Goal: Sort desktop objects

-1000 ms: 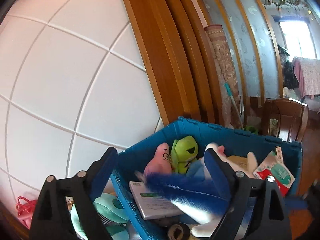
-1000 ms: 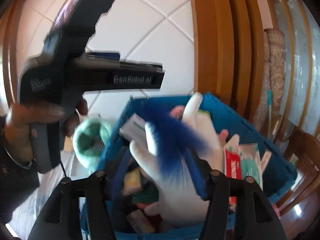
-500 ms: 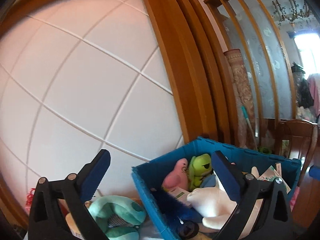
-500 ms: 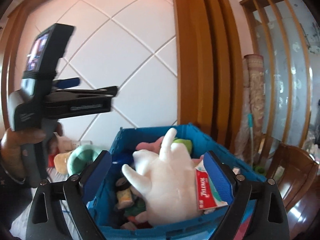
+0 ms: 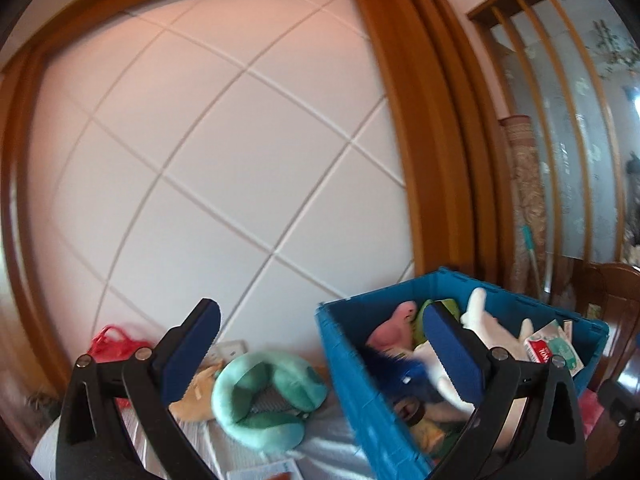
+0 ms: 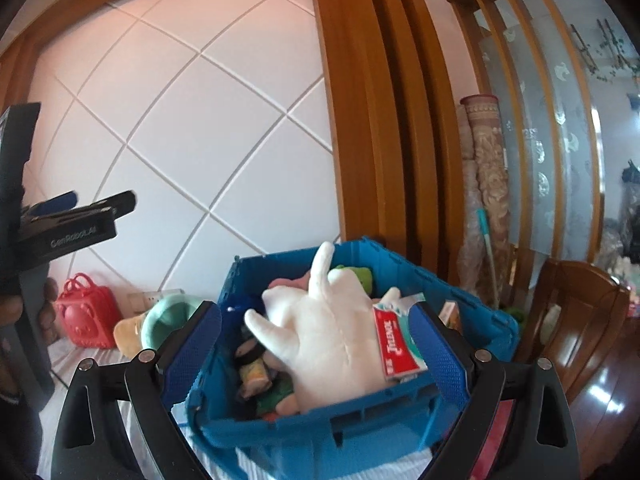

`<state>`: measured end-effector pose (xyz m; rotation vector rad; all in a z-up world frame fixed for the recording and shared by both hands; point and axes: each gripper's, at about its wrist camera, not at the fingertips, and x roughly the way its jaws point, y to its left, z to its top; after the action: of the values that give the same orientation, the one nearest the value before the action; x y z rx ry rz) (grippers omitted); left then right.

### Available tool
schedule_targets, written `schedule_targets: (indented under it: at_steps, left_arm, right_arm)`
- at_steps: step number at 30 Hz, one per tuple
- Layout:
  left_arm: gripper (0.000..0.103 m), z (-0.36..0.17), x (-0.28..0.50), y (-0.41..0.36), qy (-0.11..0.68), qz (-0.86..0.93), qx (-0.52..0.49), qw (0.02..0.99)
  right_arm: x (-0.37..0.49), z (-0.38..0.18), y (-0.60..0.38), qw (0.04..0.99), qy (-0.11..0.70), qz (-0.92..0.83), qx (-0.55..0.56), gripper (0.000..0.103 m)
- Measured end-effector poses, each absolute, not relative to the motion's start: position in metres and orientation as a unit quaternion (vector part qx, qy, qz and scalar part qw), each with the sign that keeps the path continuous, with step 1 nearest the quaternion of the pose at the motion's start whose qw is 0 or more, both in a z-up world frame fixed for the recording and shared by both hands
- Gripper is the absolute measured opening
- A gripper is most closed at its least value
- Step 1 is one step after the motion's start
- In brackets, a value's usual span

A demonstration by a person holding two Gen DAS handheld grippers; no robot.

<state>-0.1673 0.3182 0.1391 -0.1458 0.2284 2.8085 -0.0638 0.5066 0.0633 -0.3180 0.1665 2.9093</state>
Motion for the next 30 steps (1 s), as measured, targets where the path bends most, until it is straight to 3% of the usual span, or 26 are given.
schedule_targets:
  at_steps: [8,11,30]
  left_arm:
    - [0.103,0.108,-0.126,0.257,0.076,0.983,-0.077,0.15]
    - [0.103,0.09,-0.11,0.236,0.083,0.986,-0.074,0.128]
    - [0.103,0.028,-0.006,0.139,0.05,0.99,-0.13,0.032]
  right_arm:
    - [-0.021,0.06,0.461,0.118,0.053,0.985,-0.111,0.096]
    - [-0.007,0.048,0.435,0.136,0.024,0.983,-0.123,0.102]
    - [0.025,0.012,0.373,0.154,0.002,0.981,-0.118,0.102]
